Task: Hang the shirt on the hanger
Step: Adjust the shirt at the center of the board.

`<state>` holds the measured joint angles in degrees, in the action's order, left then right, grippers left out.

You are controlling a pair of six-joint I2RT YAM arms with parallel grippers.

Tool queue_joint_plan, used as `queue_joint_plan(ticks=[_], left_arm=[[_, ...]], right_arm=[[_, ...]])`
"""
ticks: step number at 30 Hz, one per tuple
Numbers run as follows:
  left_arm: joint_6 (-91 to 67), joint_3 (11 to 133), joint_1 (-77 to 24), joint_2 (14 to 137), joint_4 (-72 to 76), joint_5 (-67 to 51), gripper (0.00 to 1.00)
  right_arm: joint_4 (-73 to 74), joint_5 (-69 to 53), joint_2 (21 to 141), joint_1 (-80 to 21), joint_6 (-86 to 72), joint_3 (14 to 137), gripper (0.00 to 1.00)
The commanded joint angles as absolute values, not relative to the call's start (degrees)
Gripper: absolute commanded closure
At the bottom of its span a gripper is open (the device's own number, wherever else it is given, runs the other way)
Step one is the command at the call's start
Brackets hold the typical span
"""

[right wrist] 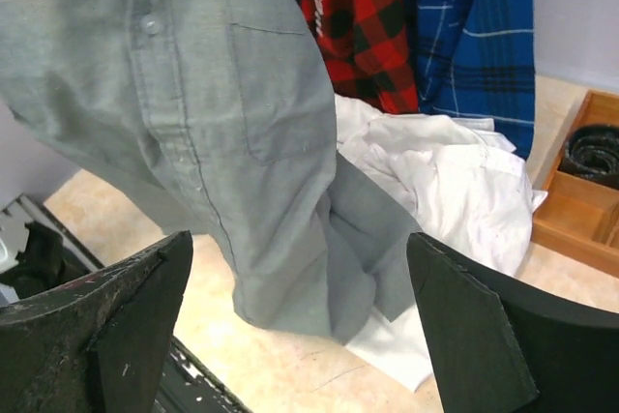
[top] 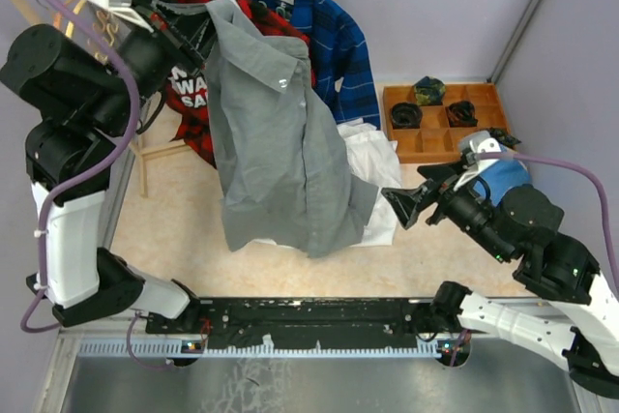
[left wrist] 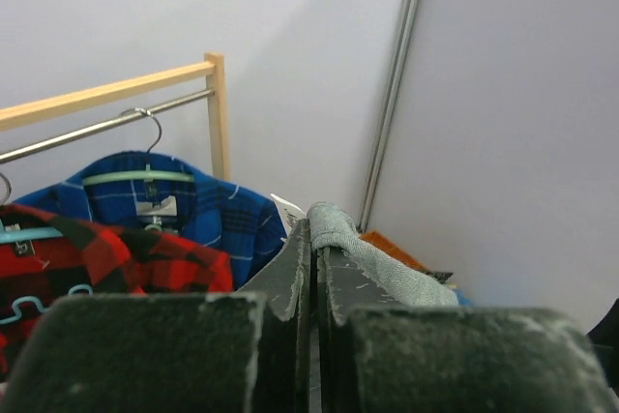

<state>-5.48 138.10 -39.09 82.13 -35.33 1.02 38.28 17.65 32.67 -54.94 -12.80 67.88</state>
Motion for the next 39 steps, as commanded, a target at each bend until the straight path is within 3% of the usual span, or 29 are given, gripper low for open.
queue_joint_plan(ticks=[1, 9, 15, 21, 29, 39], left_arm=[[-1.91, 136.35, -39.02, 83.75, -36.63, 1.14, 1.00], [10.68, 120.14, -39.02, 78.22, -34.52, -20.84, 1.00], [23.84, 106.14, -39.02, 71.38, -34.77, -48.78, 1.00], [32.76, 93.82, -39.11, 63.59, -36.42, -63.51, 1.00], [29.79, 82.74, -39.20, 58.64, -31.25, -70.37, 1.00], [37.51, 73.87, -39.45, 54.82, -31.91, -72.52, 1.00]], right_arm=[[37.51, 11.49, 34.52, -54.77, -8.13, 67.37, 0.08], [31.49, -1.01, 40.53, -54.76, -2.31, 75.03, 0.08], [32.78, 2.17, 44.90, -54.76, -2.03, 80.41, 0.08], [32.92, -2.95, 42.46, -54.83, -3.48, 78.79, 0.08], [41.91, -2.12, 41.88, -54.78, -5.69, 76.77, 0.08], [39.70, -2.08, 37.61, -54.81, -5.95, 69.74, 0.07]])
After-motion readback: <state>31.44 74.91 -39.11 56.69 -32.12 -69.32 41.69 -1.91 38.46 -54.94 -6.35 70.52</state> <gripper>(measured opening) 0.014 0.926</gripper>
